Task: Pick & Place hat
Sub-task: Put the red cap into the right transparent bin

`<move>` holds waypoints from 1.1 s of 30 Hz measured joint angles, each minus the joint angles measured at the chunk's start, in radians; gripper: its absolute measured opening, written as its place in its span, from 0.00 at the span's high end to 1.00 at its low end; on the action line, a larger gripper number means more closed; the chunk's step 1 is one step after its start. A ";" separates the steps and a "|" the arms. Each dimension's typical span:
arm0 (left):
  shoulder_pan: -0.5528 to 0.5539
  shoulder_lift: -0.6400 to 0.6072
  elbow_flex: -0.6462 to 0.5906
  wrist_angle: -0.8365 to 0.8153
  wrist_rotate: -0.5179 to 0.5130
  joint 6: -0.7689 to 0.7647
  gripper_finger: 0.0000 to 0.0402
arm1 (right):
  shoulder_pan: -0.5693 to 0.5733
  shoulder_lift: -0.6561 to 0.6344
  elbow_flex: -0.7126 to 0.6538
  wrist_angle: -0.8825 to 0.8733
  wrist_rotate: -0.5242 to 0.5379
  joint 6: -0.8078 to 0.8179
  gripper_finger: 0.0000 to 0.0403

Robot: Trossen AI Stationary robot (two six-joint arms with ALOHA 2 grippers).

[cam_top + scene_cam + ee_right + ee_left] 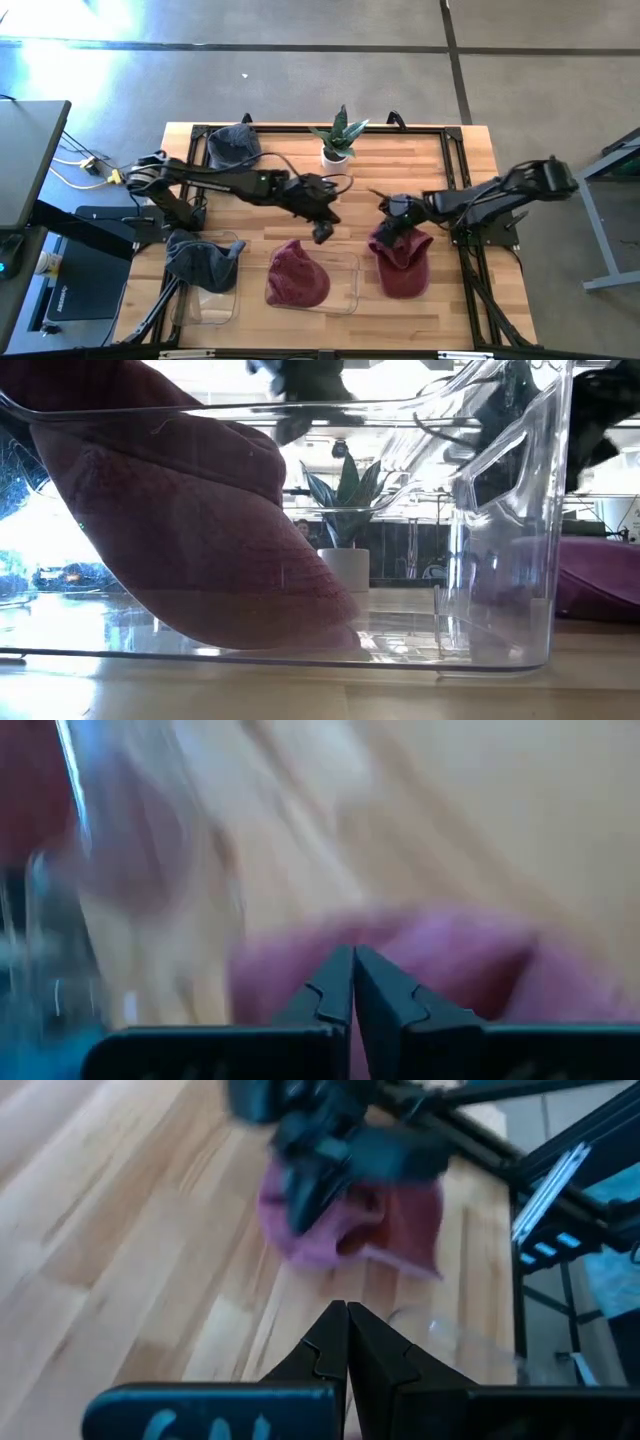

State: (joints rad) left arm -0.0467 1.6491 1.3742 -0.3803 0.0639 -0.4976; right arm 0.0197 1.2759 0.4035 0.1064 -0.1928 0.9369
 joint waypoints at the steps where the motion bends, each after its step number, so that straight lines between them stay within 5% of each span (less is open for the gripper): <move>1: 0.000 0.016 0.036 -0.013 -0.001 0.003 1.00 | 0.000 0.022 -0.002 0.070 0.031 -0.005 0.99; 6: 0.000 0.041 0.151 -0.081 -0.018 0.023 1.00 | -0.002 -0.033 0.015 0.115 0.066 -0.047 0.99; 12: 0.000 0.048 0.153 -0.125 -0.054 -0.097 1.00 | 0.000 -0.278 0.034 -0.326 -0.022 -0.094 0.97; 17: -0.011 0.099 0.149 -0.101 -0.060 -0.212 1.00 | -0.010 -0.378 0.030 -0.650 0.041 -0.229 0.79; 22: -0.041 0.168 0.151 -0.022 -0.039 -0.333 1.00 | -0.035 -0.374 0.017 -0.720 0.145 -0.223 0.55; 25: -0.055 0.226 0.155 0.072 -0.002 -0.385 1.00 | -0.042 -0.350 -0.014 -0.771 0.151 -0.178 0.49; 29: -0.065 0.260 0.147 0.153 0.008 -0.396 1.00 | -0.037 -0.328 -0.086 -0.685 0.056 -0.178 0.55; 33: -0.066 0.298 0.159 0.268 -0.136 -0.306 1.00 | -0.017 -0.335 -0.115 -0.598 0.007 -0.140 0.80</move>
State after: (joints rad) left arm -0.1131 1.9473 1.5331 -0.1123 -0.0716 -0.8037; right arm 0.0031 0.9406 0.2882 -0.4918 -0.1863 0.7970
